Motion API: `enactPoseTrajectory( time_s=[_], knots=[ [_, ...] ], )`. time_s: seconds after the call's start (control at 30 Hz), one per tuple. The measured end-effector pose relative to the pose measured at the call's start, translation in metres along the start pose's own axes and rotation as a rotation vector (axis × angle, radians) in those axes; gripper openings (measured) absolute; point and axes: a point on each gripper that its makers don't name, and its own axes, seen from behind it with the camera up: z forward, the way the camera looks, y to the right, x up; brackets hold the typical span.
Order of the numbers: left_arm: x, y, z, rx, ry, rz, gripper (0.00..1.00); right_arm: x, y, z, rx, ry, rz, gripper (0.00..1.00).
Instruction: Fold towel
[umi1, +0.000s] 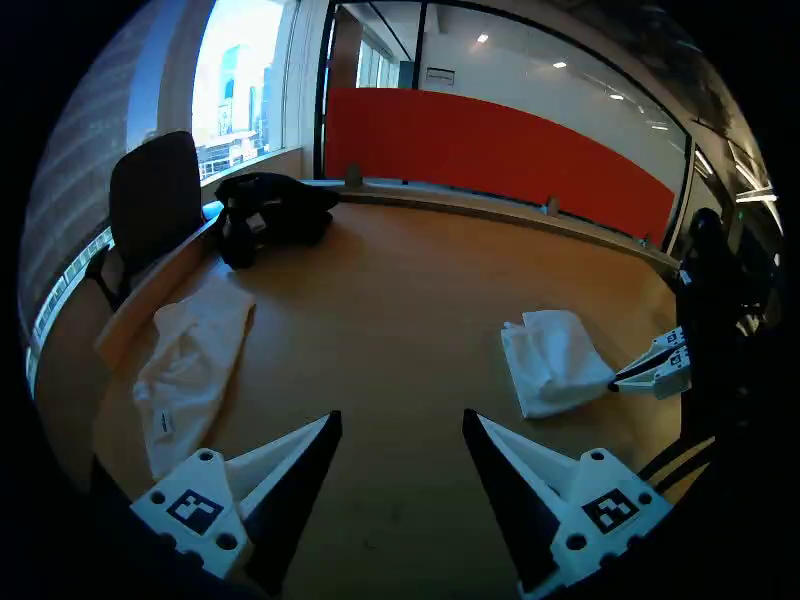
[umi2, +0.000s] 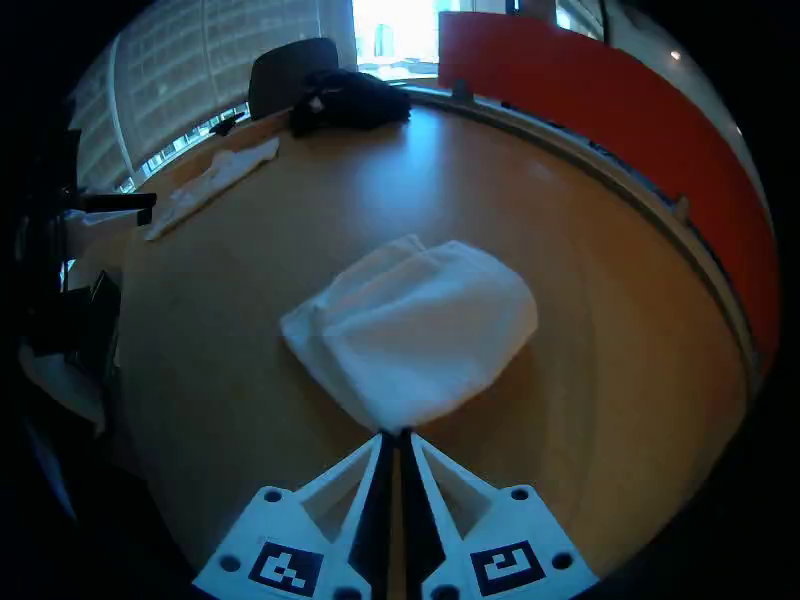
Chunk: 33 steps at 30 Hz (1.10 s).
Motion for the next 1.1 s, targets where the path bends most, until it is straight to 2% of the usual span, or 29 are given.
enactPoseTrajectory(
  time_s=[0.3, 0.5, 0.9, 1.1],
  knots=[
    [0.010, -0.006, 0.000, 0.004, 0.018, 0.002, 0.89, 0.041, 0.007, -0.020, 0.022, 0.053, -0.021, 0.05],
    [0.017, -0.009, 0.001, 0.003, 0.027, -0.003, 0.89, 0.071, 0.011, -0.031, 0.046, 0.071, -0.056, 0.05],
    [0.029, -0.005, 0.003, -0.009, 0.043, 0.002, 0.90, 0.147, 0.025, -0.070, 0.040, 0.143, -0.152, 0.05],
    [0.035, -0.003, 0.002, -0.014, 0.053, 0.002, 0.89, 0.172, 0.034, -0.090, 0.022, 0.176, -0.186, 0.05]
  ],
)
